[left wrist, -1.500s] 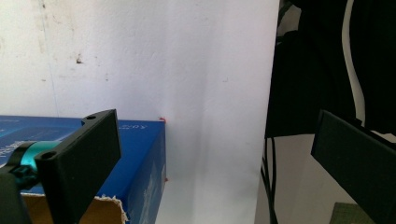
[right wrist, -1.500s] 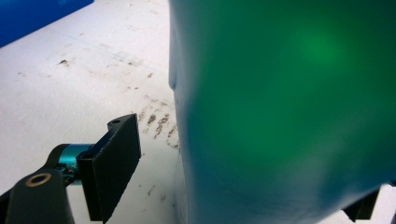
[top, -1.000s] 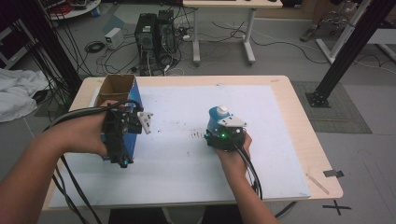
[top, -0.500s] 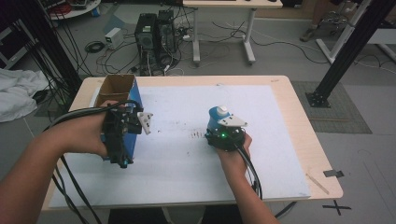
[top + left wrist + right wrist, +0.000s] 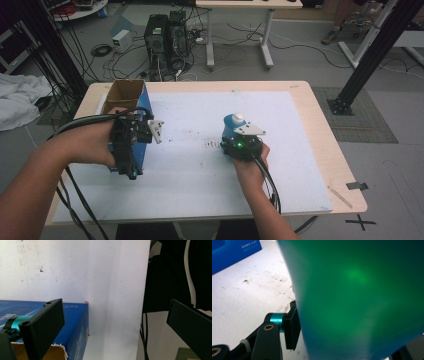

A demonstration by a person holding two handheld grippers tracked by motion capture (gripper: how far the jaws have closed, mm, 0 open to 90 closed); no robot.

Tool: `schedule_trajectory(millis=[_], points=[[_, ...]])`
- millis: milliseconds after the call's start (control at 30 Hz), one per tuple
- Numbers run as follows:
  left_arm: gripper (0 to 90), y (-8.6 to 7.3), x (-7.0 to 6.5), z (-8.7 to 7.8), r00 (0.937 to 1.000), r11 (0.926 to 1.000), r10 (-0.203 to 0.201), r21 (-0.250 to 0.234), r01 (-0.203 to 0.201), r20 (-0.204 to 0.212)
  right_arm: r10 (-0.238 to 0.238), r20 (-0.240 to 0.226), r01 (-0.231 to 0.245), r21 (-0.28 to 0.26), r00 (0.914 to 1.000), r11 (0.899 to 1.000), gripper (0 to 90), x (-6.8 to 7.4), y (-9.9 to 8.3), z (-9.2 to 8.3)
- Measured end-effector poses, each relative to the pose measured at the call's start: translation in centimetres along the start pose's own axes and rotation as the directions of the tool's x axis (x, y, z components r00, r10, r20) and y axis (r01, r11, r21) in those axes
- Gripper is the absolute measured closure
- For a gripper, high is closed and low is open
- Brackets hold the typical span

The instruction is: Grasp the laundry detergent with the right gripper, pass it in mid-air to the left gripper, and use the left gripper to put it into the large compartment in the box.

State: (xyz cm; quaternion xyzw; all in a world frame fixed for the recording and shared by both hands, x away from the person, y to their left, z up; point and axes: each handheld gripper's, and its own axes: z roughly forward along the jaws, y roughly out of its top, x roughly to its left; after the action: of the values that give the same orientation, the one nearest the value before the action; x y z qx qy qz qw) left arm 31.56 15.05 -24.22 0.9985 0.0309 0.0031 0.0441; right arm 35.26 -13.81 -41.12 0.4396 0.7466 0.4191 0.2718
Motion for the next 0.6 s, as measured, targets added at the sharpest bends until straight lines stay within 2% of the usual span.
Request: schedule_trajectory(millis=[433,500,600], points=[[1.7,0.11,0.00,0.23,1.0000,1.0000,-0.002,-0.002,0.002,0.003,0.020,-0.020,-0.020,-0.014,0.9996,1.000,43.4,-0.33,-0.06,-0.09],[1.7,0.16,-0.03,0.23,1.0000,1.0000,0.003,0.000,-0.003,0.004,0.028,-0.044,-0.029,-0.023,0.9986,0.999,45.3,-0.61,-0.14,-0.21],[1.7,0.18,0.03,0.18,1.0000,1.0000,0.001,0.003,-0.001,0.003,0.024,-0.056,-0.025,-0.022,0.9982,0.999,46.1,-0.79,-0.12,-0.23]])
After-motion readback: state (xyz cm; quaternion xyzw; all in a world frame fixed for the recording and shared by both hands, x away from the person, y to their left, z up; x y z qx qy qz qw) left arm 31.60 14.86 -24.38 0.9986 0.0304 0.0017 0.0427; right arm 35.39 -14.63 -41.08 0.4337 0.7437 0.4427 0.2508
